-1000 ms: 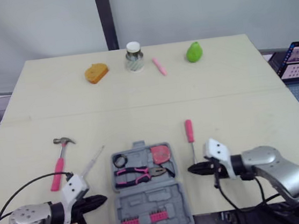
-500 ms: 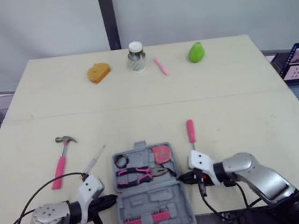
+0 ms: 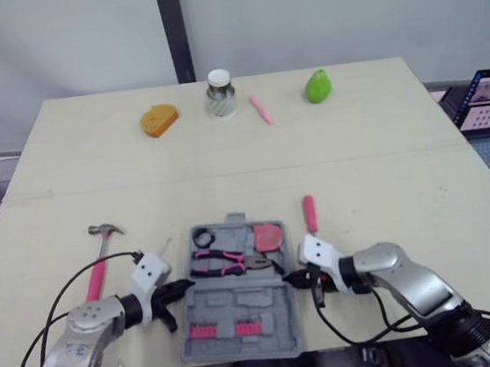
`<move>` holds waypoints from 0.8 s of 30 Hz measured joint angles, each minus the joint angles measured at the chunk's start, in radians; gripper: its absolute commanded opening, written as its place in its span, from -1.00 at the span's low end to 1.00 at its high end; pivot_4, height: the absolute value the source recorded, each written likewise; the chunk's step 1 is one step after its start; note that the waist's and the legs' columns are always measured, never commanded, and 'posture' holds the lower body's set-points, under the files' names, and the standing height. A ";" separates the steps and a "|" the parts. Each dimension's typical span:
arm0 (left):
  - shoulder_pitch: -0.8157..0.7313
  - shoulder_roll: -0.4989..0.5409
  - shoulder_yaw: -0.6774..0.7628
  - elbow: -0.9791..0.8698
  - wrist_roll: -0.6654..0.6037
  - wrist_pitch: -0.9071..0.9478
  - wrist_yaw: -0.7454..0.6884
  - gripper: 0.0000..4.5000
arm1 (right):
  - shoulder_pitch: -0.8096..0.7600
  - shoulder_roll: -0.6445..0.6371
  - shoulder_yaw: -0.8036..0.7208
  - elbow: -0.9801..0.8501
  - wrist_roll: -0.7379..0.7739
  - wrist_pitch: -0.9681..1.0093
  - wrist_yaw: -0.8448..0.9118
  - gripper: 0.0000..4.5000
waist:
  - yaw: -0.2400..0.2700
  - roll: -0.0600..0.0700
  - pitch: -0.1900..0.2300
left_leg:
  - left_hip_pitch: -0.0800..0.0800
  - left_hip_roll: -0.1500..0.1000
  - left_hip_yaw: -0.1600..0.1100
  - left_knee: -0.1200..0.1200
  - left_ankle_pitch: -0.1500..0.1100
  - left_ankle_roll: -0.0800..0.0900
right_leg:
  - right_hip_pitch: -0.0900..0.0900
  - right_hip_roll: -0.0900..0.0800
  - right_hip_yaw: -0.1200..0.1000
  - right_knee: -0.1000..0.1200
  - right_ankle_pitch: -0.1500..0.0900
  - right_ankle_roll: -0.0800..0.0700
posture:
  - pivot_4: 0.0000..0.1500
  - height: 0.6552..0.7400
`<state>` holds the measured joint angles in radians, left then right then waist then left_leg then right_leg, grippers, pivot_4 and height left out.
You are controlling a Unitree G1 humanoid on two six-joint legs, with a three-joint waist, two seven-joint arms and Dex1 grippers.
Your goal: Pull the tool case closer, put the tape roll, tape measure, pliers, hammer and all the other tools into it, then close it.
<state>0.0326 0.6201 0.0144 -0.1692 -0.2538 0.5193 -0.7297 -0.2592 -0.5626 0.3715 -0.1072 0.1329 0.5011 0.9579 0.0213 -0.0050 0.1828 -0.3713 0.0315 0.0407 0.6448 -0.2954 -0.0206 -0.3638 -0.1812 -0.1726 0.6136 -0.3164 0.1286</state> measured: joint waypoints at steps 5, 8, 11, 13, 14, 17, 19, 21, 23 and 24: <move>-0.062 -0.028 -0.014 0.048 0.017 -0.009 0.007 -0.97 | -0.043 0.019 -0.027 0.049 -0.016 -0.002 -0.024 -1.00 | 0.001 0.000 0.000 | -0.002 0.000 0.001 0.001 0.000 0.000 | -0.003 0.000 0.001 0.005 0.000 0.000 | 1.00 1.00; -0.085 -0.035 -0.016 0.065 0.021 -0.009 0.007 -0.97 | -0.069 0.028 -0.032 0.074 -0.020 -0.003 -0.032 -1.00 | 0.000 0.000 0.000 | -0.004 0.000 0.003 0.001 -0.001 0.000 | -0.006 0.000 0.003 0.006 0.000 0.000 | 1.00 1.00; -0.089 -0.038 -0.016 0.067 0.022 -0.009 0.007 -0.97 | -0.075 0.031 -0.034 0.077 -0.026 -0.003 -0.036 -1.00 | 0.000 0.000 0.000 | -0.004 0.000 0.005 0.001 -0.001 0.001 | -0.007 0.000 0.004 0.006 0.000 0.000 | 1.00 1.00; -0.091 -0.039 -0.016 0.069 0.023 -0.009 0.007 -0.97 | -0.075 0.035 -0.038 0.079 -0.031 -0.003 -0.038 -1.00 | 0.000 0.000 0.000 | -0.004 0.000 0.006 0.001 -0.001 0.001 | -0.008 0.000 0.006 0.007 0.000 0.000 | 1.00 1.00; -0.091 -0.040 -0.016 0.069 0.024 -0.009 0.007 -0.97 | -0.075 0.036 -0.039 0.080 -0.032 -0.004 -0.038 -1.00 | 0.000 0.000 0.000 | -0.004 0.000 0.006 0.001 -0.001 0.001 | -0.008 0.000 0.006 0.007 0.000 0.000 | 1.00 1.00; -0.091 -0.041 -0.016 0.069 0.024 -0.009 0.006 -0.97 | -0.074 0.041 -0.043 0.081 -0.036 -0.004 -0.039 -1.00 | 0.000 0.000 0.000 | -0.004 0.000 0.008 0.001 -0.001 0.001 | -0.010 0.000 0.008 0.007 0.000 0.000 | 1.00 1.00; -0.091 -0.041 -0.016 0.069 0.024 -0.008 0.006 -0.97 | -0.074 0.043 -0.044 0.081 -0.039 -0.004 -0.039 -1.00 | -0.001 0.000 0.000 | -0.004 0.000 0.008 0.001 -0.001 0.001 | -0.010 0.000 0.009 0.007 0.000 0.000 | 1.00 1.00; -0.090 -0.040 -0.016 0.069 0.024 -0.008 0.005 -0.97 | -0.074 0.045 -0.045 0.081 -0.040 -0.004 -0.039 -1.00 | -0.001 0.000 0.000 | -0.004 0.000 0.009 0.001 -0.001 0.001 | -0.010 0.000 0.009 0.007 0.000 0.000 | 1.00 1.00; -0.090 -0.038 -0.017 0.069 0.024 -0.008 0.001 -0.97 | -0.072 0.045 -0.046 0.080 -0.040 -0.004 -0.039 -1.00 | -0.001 0.000 0.000 | -0.004 0.000 0.009 0.001 -0.001 0.001 | -0.011 0.000 0.010 0.007 0.000 0.000 | 1.00 1.00; -0.089 -0.036 -0.018 0.068 0.024 -0.008 -0.003 -0.97 | -0.071 0.045 -0.047 0.079 -0.040 -0.004 -0.039 -1.00 | -0.001 0.000 0.000 | -0.004 0.000 0.009 0.001 -0.001 0.002 | -0.011 0.000 0.010 0.007 0.000 0.000 | 1.00 1.00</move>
<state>-0.0561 0.5846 -0.0037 -0.1010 -0.2302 0.5117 -0.7330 -0.3297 -0.5181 0.3244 -0.0280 0.0926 0.4969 0.9193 0.0207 -0.0051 0.1827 -0.3757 0.0315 0.0500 0.6457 -0.2967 -0.0191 -0.3744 -0.1811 -0.1628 0.6211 -0.3162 0.1290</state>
